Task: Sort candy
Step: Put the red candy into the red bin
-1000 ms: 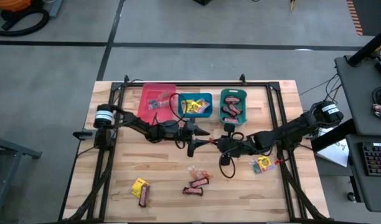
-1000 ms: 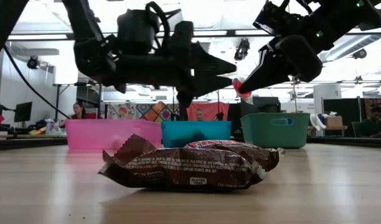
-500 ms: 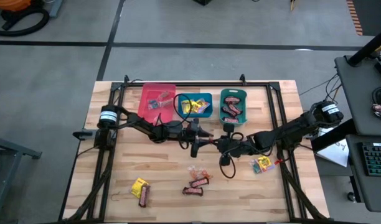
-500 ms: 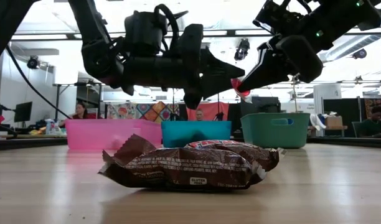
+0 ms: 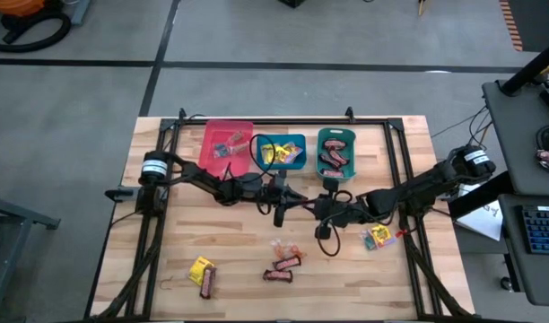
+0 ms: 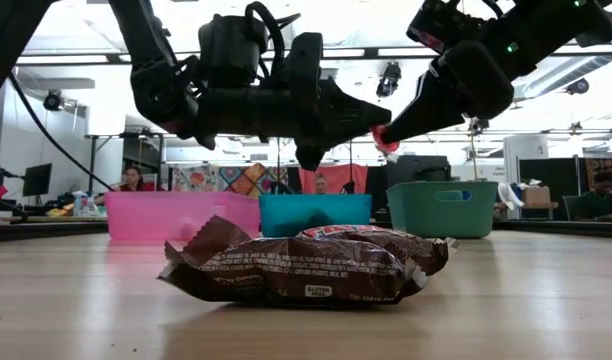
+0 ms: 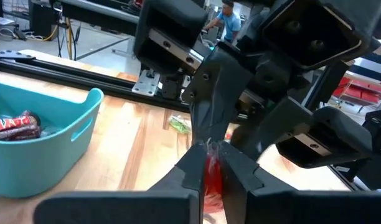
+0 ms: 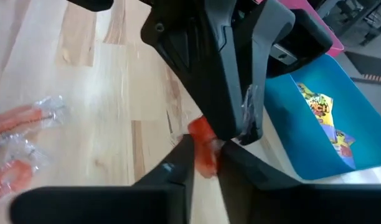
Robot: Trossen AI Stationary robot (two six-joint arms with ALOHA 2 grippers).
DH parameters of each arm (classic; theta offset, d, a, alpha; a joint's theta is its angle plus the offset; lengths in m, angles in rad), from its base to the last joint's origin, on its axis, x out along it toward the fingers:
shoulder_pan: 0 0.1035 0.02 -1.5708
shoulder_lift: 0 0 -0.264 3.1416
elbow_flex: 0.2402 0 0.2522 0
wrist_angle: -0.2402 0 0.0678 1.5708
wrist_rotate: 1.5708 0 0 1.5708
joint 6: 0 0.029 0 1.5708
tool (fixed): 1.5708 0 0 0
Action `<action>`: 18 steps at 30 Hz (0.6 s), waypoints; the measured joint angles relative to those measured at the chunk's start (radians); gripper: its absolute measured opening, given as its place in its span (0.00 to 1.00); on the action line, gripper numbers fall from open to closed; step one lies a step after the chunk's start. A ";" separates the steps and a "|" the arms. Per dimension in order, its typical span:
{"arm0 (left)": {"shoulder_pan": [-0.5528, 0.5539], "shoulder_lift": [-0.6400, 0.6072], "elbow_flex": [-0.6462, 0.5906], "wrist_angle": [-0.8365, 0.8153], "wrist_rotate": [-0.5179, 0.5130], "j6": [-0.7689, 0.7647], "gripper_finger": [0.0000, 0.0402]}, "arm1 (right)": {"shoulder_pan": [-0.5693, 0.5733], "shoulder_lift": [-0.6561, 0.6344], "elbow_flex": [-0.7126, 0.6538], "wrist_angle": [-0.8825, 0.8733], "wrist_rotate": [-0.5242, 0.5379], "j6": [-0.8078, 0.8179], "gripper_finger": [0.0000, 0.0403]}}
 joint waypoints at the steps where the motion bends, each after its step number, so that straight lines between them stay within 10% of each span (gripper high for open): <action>1: 0.000 -0.006 0.000 -0.004 0.002 0.000 0.02 | 0.000 -0.001 0.000 0.001 0.000 0.007 0.16; 10: 0.007 -0.115 -0.003 -0.172 0.015 0.051 0.01 | 0.000 -0.042 0.040 -0.057 -0.009 0.074 0.38; 18: 0.011 -0.344 -0.003 -0.659 -0.112 0.198 0.01 | 0.000 -0.073 0.088 -0.170 -0.008 0.146 0.43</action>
